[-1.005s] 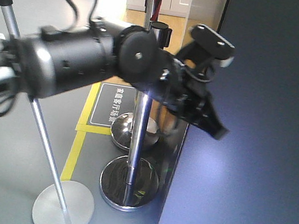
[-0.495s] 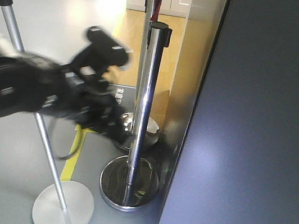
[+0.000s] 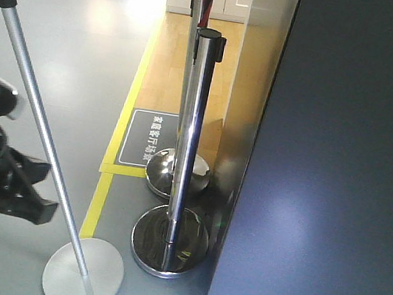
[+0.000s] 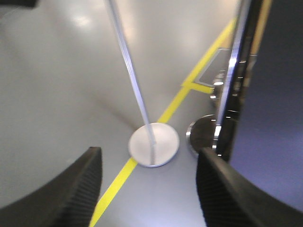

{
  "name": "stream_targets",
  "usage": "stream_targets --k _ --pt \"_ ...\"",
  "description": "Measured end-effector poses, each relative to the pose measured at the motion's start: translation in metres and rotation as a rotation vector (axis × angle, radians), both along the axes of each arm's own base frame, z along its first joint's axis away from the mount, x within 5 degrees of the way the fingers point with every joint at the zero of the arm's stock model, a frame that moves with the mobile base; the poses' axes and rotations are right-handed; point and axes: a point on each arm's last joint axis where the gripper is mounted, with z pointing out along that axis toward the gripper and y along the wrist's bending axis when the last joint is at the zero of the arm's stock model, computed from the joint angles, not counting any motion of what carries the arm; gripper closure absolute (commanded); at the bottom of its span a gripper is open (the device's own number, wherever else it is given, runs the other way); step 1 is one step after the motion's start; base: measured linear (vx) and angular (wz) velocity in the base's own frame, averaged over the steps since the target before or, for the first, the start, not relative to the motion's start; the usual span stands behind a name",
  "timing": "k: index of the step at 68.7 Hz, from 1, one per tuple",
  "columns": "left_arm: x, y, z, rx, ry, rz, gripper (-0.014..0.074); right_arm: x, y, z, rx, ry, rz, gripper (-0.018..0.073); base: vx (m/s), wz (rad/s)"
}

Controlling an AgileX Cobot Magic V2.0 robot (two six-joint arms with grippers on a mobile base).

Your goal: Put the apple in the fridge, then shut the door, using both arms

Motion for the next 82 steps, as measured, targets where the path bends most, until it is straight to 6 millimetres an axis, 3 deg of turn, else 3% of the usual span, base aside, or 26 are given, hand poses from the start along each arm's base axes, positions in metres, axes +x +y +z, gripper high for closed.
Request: stream_targets --k 17,36,51,68,82 --pt "-0.002 0.005 -0.001 0.023 0.020 0.013 0.0603 0.030 -0.014 -0.008 -0.090 0.093 -0.169 0.0577 0.00 0.00" --pt "-0.003 0.005 -0.002 0.029 0.032 0.014 0.0603 0.072 -0.019 -0.013 -0.108 0.095 -0.269 0.0570 0.00 0.00" --pt "-0.003 0.005 -0.002 0.030 0.033 0.014 0.0603 0.121 -0.027 -0.007 -0.117 0.082 -0.374 0.0562 0.00 0.00" --pt "-0.003 0.005 -0.002 0.030 0.033 0.014 0.0603 0.182 -0.076 0.004 -0.156 0.151 -0.578 0.0562 0.00 0.00" --pt "-0.003 0.005 -0.002 0.030 0.033 0.014 0.0603 0.216 -0.103 0.036 -0.216 -0.013 -0.658 0.0562 0.00 0.00"
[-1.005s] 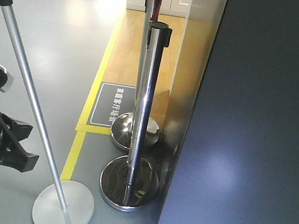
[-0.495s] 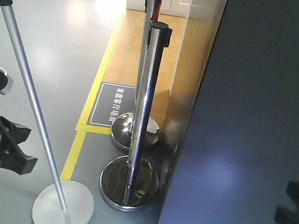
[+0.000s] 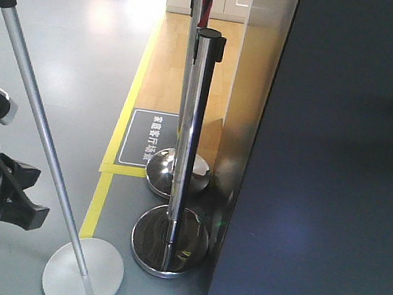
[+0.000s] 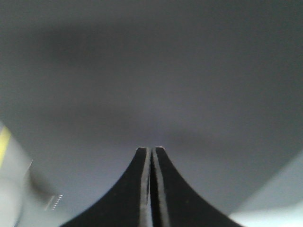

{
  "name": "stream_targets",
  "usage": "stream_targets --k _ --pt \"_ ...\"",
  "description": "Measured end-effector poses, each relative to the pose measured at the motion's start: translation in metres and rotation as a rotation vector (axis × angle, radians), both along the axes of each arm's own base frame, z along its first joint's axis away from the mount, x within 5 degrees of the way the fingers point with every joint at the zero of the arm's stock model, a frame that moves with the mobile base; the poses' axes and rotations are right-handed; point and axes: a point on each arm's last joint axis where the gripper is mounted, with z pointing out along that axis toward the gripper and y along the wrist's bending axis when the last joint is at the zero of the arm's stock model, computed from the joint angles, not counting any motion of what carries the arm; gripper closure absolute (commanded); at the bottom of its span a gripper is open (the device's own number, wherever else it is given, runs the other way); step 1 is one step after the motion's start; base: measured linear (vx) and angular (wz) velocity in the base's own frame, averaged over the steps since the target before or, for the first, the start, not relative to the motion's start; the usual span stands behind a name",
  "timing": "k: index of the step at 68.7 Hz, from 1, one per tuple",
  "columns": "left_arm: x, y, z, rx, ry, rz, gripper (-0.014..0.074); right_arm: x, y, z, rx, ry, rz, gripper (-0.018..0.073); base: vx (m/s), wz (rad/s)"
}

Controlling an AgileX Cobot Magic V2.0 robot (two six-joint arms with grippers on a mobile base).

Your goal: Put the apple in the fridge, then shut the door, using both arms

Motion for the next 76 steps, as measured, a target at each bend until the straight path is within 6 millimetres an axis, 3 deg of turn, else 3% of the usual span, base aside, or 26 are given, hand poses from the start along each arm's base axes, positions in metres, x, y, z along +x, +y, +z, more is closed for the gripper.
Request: stream_targets --k 12,41,54,62,76 --pt "0.000 0.000 0.000 0.000 0.000 0.000 0.0603 0.027 -0.012 0.024 -0.057 -0.141 -0.043 0.0562 0.00 0.00" --pt "0.000 0.000 0.000 -0.001 0.002 0.002 0.0603 0.104 -0.033 0.021 -0.056 -0.130 -0.045 0.0562 0.00 0.00" --pt "0.000 0.000 0.000 -0.001 0.002 0.002 0.0603 0.150 -0.046 0.017 -0.067 -0.160 -0.055 0.0562 0.00 0.00" --pt "0.000 0.000 0.000 -0.001 0.002 0.003 0.0603 0.162 -0.052 0.010 -0.048 -0.084 -0.027 0.0562 0.00 0.00" --pt "0.000 0.000 0.000 -0.001 0.002 0.003 0.0603 0.171 -0.053 0.015 -0.028 -0.020 0.014 0.0562 -0.01 -0.04"
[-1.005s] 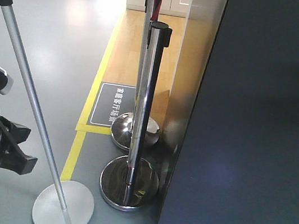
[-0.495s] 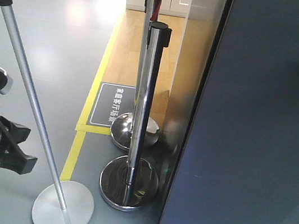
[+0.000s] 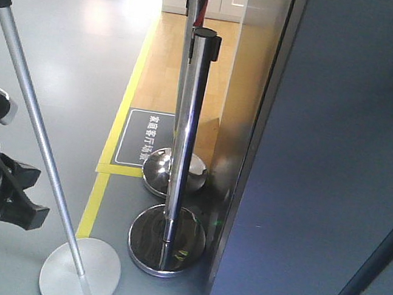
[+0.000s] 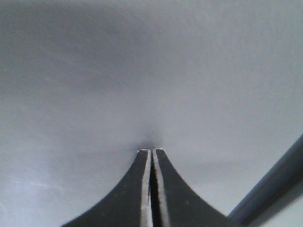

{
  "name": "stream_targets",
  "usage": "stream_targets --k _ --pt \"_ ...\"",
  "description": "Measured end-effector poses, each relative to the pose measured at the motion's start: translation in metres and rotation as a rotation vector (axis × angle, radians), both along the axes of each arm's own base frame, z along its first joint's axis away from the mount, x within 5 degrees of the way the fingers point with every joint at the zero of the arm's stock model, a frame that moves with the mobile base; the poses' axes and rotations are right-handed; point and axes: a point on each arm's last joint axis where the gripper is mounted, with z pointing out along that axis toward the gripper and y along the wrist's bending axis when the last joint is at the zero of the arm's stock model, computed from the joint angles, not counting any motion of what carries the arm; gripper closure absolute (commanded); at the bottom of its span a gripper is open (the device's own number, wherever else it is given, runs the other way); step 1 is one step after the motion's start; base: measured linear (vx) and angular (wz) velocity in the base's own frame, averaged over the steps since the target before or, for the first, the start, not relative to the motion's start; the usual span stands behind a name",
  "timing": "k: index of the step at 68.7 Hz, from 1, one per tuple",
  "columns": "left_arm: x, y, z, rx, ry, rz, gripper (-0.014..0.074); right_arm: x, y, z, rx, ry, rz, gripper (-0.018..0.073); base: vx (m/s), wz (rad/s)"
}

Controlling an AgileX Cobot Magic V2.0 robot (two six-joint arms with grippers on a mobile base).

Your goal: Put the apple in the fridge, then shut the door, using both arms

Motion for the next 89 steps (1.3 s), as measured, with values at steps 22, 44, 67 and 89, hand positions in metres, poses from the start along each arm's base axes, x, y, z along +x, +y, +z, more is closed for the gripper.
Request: stream_targets --k 22,44,67,89 --pt "0.000 0.000 0.000 0.000 0.000 0.000 0.0603 -0.004 0.014 -0.008 0.104 0.067 0.035 0.0562 -0.01 -0.03" --pt "0.000 0.000 0.000 0.000 0.000 0.000 0.0603 -0.069 0.084 -0.007 0.025 0.064 0.167 0.0562 0.00 0.00" --pt "0.000 0.000 0.000 0.000 0.000 0.000 0.0603 -0.148 0.135 -0.022 0.029 0.135 0.291 0.0562 0.00 0.00" --pt "0.000 0.000 0.000 0.000 0.000 0.000 0.0603 -0.234 0.117 -0.035 -0.029 0.277 0.167 0.0562 0.00 0.00"
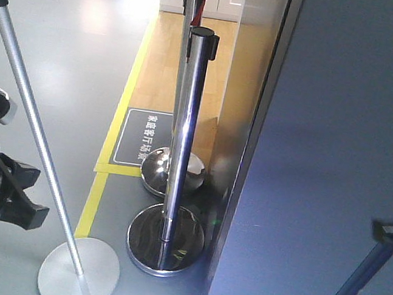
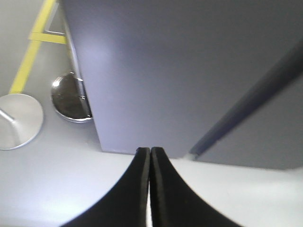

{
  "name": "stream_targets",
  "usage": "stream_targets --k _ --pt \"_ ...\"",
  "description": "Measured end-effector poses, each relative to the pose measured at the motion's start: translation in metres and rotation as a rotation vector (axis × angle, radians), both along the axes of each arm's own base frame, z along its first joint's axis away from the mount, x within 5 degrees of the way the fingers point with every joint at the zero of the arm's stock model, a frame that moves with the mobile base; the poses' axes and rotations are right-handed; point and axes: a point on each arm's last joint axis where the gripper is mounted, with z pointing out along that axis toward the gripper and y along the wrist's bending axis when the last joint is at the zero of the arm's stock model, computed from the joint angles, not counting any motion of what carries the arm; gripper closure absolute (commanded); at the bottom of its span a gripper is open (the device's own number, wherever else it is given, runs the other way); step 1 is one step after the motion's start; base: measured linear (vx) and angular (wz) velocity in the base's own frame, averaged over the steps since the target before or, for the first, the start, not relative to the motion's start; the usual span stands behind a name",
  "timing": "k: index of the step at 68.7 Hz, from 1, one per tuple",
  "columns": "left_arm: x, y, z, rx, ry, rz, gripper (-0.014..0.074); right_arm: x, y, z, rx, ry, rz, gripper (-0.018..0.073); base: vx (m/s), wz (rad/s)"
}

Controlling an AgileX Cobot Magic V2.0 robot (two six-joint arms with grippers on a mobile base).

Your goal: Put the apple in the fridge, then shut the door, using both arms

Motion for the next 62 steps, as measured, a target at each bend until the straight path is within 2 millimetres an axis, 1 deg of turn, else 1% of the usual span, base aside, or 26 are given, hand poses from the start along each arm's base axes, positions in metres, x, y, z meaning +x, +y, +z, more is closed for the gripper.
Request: stream_targets --k 19,26,33,40,47,62 --pt "0.000 0.000 0.000 0.000 0.000 0.000 0.0603 -0.073 -0.007 -0.003 0.002 -0.022 -0.037 0.0562 0.00 0.00" --pt "0.000 0.000 0.000 0.000 0.000 0.000 0.0603 -0.094 -0.008 -0.004 0.009 -0.034 -0.044 0.0562 0.00 0.00" --pt "0.000 0.000 0.000 0.000 0.000 0.000 0.0603 -0.111 -0.009 -0.006 0.013 -0.046 -0.050 0.0562 0.00 0.00" --pt "0.000 0.000 0.000 0.000 0.000 0.000 0.0603 -0.123 -0.010 -0.009 0.021 -0.047 -0.053 0.0562 0.00 0.00" --pt "0.000 0.000 0.000 0.000 0.000 0.000 0.0603 -0.130 -0.009 -0.010 0.041 -0.045 -0.051 0.0562 0.00 0.00" --pt "0.000 0.000 0.000 0.000 0.000 0.000 0.0603 -0.132 -0.008 -0.010 0.057 -0.047 -0.048 0.0562 0.00 0.00"
